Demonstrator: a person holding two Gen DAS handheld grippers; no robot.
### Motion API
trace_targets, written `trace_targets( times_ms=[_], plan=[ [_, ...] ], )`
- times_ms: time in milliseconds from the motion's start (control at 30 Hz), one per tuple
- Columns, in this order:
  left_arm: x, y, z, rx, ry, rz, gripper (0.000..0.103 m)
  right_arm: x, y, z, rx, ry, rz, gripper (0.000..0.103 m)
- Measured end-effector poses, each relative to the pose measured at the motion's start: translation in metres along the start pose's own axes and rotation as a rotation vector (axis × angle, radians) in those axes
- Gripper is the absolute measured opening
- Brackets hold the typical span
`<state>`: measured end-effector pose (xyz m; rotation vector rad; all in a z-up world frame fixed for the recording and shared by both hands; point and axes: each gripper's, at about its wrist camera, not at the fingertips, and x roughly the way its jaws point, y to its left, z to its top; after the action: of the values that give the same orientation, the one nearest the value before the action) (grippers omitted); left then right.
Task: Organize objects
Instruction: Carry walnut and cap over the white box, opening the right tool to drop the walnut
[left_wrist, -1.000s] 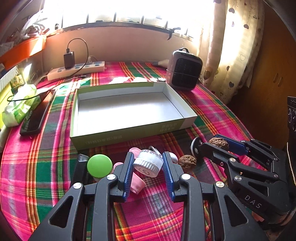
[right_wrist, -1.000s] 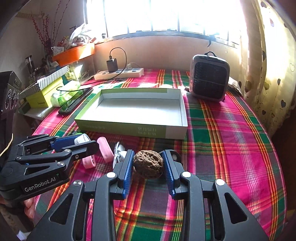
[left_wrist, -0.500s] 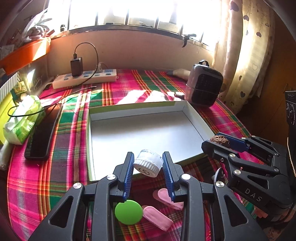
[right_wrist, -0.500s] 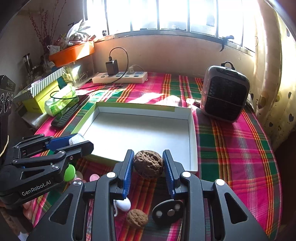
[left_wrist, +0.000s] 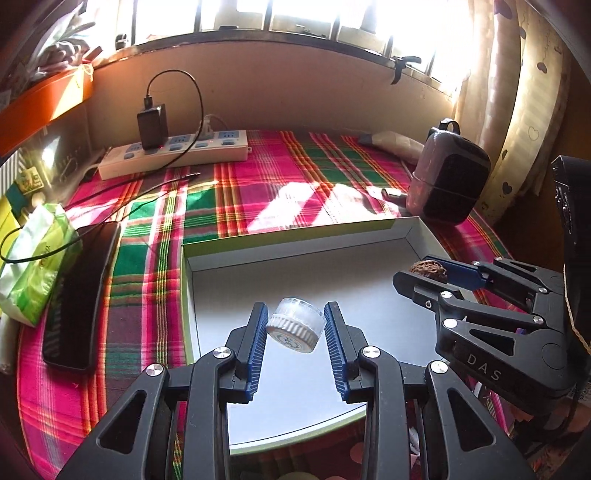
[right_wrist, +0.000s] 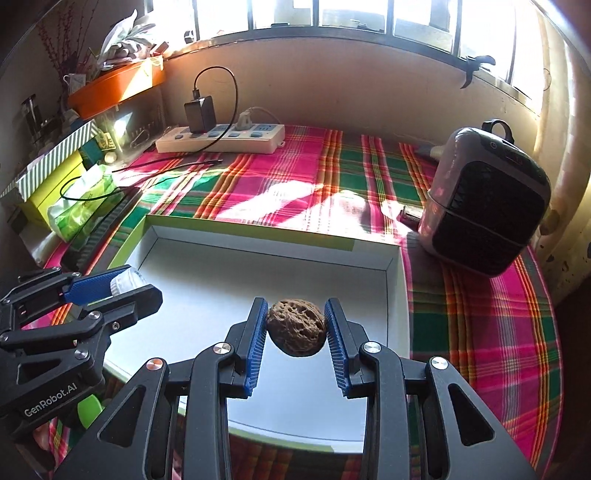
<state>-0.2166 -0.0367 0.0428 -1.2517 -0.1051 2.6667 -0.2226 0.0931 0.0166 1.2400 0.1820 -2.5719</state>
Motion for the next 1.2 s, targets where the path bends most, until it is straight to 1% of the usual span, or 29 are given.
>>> trace_targets(
  times_ms=[67,167,367,833,1200],
  plan=[
    [0.005,0.002,0.005,0.0,0.01,-0.001,0.029,0.008,-0.001,0.005,0.004,0.012,-0.002,0.033],
    [0.013,0.006,0.01,0.002,0.02,0.025,0.029,0.016,-0.003,0.01,0.008,0.021,-0.005,0.033],
    [0.027,0.013,0.015,-0.014,0.046,0.039,0.029,0.033,-0.003,0.014,0.003,0.057,-0.014,0.033],
    [0.047,0.018,0.013,-0.019,0.097,0.061,0.029,0.045,-0.004,0.017,-0.008,0.068,-0.028,0.033],
    [0.05,0.017,0.014,-0.011,0.103,0.063,0.029,0.048,-0.005,0.017,-0.006,0.068,-0.037,0.033]
  ],
)
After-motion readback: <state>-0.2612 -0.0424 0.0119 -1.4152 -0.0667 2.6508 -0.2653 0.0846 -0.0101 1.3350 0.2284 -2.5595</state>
